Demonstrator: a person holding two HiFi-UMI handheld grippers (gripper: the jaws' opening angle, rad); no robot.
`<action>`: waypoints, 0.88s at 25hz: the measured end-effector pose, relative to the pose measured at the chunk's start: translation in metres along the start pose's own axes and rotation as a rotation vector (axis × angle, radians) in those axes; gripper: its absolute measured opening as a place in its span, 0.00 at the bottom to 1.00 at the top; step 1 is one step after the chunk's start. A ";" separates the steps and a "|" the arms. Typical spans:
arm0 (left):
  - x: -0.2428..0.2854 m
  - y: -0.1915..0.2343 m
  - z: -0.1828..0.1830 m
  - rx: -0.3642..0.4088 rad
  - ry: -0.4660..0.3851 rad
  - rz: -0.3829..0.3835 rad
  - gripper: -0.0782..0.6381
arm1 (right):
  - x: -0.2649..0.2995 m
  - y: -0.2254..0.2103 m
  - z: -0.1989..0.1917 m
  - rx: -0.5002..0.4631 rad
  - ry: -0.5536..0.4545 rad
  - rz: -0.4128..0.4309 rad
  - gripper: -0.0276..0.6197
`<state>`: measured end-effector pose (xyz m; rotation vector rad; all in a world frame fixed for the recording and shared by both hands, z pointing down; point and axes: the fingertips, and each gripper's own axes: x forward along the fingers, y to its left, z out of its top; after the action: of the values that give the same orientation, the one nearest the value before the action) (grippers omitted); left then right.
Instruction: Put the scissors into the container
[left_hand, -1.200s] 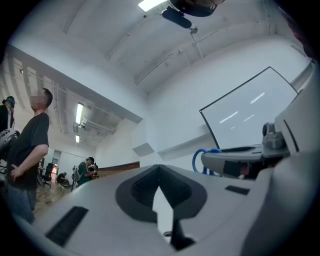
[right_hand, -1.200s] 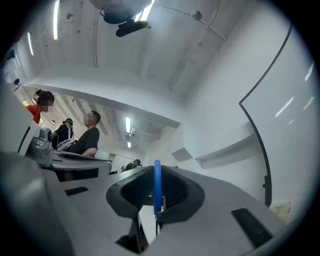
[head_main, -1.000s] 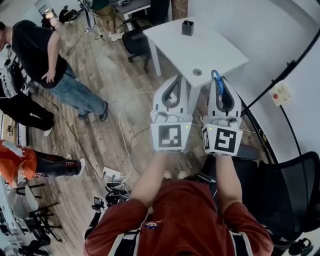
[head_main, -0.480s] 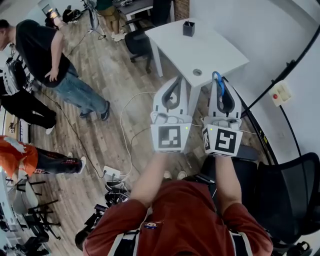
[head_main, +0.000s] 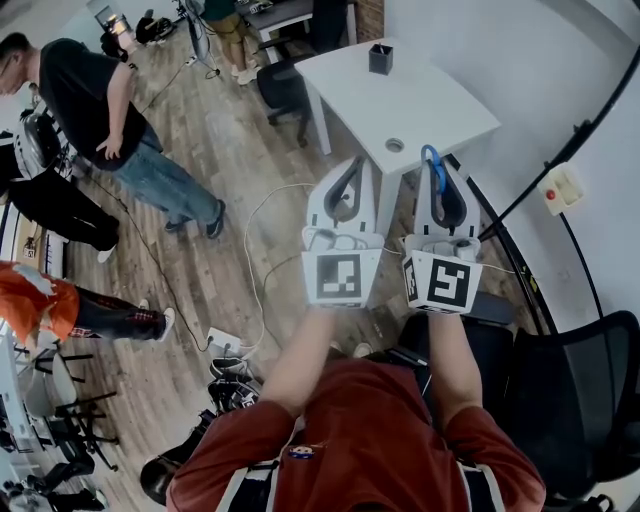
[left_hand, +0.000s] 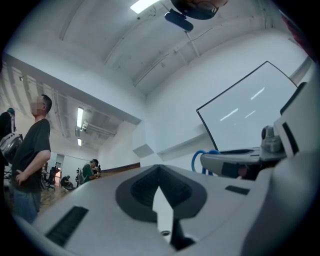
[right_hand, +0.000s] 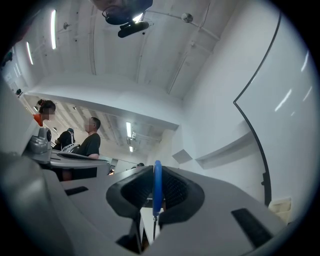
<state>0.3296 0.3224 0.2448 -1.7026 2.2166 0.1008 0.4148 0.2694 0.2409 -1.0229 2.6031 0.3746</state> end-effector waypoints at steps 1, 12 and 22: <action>0.000 -0.001 0.000 -0.004 0.002 0.003 0.13 | -0.001 -0.001 -0.001 0.001 0.000 0.003 0.13; 0.018 0.013 -0.011 -0.015 0.002 0.010 0.13 | 0.023 0.002 -0.016 -0.003 0.010 0.014 0.13; 0.068 0.066 -0.039 -0.036 0.000 0.005 0.13 | 0.092 0.018 -0.044 -0.028 0.027 0.007 0.13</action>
<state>0.2431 0.2670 0.2507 -1.7165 2.2320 0.1429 0.3298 0.2112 0.2482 -1.0350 2.6337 0.4029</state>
